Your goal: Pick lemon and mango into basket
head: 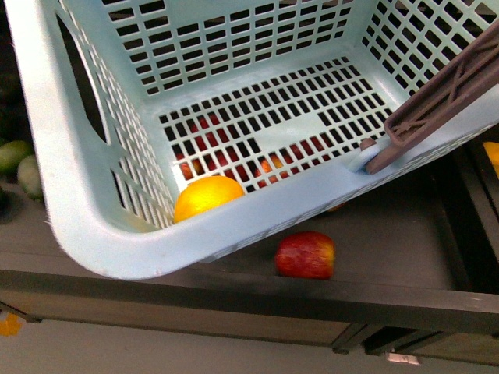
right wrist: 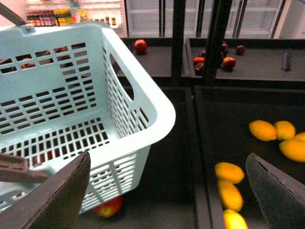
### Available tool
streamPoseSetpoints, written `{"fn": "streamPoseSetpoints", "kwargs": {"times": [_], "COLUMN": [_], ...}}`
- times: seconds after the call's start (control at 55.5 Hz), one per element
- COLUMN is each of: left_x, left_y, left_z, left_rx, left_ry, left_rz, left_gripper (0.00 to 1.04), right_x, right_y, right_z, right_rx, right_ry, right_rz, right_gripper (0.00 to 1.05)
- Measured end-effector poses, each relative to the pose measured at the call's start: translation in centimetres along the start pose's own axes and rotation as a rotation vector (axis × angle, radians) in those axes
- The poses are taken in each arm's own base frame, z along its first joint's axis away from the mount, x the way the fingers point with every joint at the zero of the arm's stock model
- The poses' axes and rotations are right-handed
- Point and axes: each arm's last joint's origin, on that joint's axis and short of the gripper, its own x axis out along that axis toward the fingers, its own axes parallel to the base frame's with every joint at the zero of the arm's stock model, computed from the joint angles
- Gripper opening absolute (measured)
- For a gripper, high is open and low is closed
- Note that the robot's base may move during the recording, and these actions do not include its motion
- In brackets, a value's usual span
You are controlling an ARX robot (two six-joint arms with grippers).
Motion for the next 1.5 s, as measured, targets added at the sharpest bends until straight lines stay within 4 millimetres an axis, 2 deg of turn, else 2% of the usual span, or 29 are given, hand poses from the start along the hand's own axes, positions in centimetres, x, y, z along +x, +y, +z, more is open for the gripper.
{"fn": "streamPoseSetpoints", "kwargs": {"times": [1.496], "left_x": [-0.01], "left_y": [-0.02], "left_z": [0.02], "left_rx": [0.002], "left_ry": [0.006], "left_rz": [-0.004], "left_gripper": [0.04], "right_x": [-0.01], "right_y": [0.00], "right_z": [-0.07], "right_rx": [0.000], "right_ry": [0.003], "right_rz": [-0.001], "right_gripper": [0.96]}}
